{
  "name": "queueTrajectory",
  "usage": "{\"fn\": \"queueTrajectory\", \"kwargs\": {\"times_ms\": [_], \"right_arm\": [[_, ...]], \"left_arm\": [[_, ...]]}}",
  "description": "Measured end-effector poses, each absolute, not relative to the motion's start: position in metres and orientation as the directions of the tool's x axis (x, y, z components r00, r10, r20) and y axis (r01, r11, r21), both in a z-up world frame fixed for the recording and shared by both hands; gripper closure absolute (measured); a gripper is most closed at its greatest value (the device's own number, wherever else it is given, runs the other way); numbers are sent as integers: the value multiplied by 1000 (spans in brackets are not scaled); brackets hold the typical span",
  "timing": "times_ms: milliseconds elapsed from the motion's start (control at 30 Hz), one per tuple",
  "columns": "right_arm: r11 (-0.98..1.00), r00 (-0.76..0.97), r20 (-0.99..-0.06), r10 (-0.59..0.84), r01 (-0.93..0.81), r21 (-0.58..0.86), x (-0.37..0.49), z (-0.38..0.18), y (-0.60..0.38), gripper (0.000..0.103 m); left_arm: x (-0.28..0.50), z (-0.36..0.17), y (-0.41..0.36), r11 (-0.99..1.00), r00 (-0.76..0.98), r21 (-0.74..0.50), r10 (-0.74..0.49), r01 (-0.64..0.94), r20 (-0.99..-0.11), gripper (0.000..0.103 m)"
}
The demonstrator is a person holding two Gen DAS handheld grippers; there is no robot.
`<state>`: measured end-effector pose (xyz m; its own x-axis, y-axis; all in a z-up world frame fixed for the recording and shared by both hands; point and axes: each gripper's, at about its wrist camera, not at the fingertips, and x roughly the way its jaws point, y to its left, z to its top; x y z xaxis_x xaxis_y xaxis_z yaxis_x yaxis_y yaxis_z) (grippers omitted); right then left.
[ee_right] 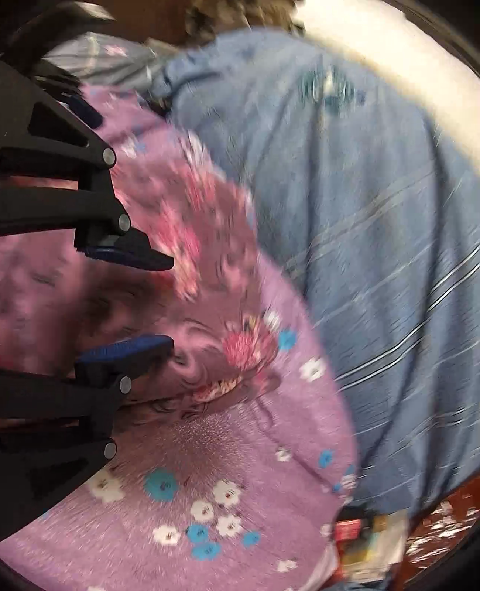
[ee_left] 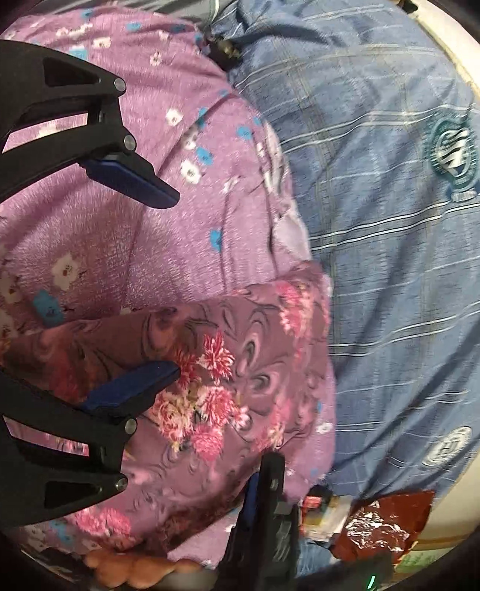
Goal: Fold small clothes
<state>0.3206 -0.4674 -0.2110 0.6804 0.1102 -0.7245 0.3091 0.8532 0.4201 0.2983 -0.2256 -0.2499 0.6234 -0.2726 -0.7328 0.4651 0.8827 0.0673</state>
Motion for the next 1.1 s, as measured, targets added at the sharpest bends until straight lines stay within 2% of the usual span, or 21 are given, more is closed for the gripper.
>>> {"fn": "queueTrajectory", "kwargs": {"times_ms": [33,133,333,400,600,900,1100], "right_arm": [[849,648,-754,109,333,409,328,-219,-468,64],[862,646,-760,79,338,377,329,-215,-462,62],[876,723,-685,87,272,398,292,-190,-455,58],[883,752,-654,78,252,395,274,-180,-452,50],[904,795,-601,84,193,381,233,-160,-438,48],[949,808,-587,-61,228,216,195,-151,-412,48],[955,772,-612,-171,283,91,192,-156,-395,48]], "left_arm": [[298,-251,-226,883,622,69,-270,465,-735,17],[294,-247,-231,877,643,108,-254,468,-723,17],[277,-229,-228,885,685,128,-247,448,-685,17],[272,-223,-227,886,702,139,-246,443,-668,17],[254,-204,-221,886,738,152,-258,439,-623,17],[249,-189,-212,897,758,130,-270,422,-594,17],[246,-187,-206,906,767,126,-260,404,-586,17]]}}
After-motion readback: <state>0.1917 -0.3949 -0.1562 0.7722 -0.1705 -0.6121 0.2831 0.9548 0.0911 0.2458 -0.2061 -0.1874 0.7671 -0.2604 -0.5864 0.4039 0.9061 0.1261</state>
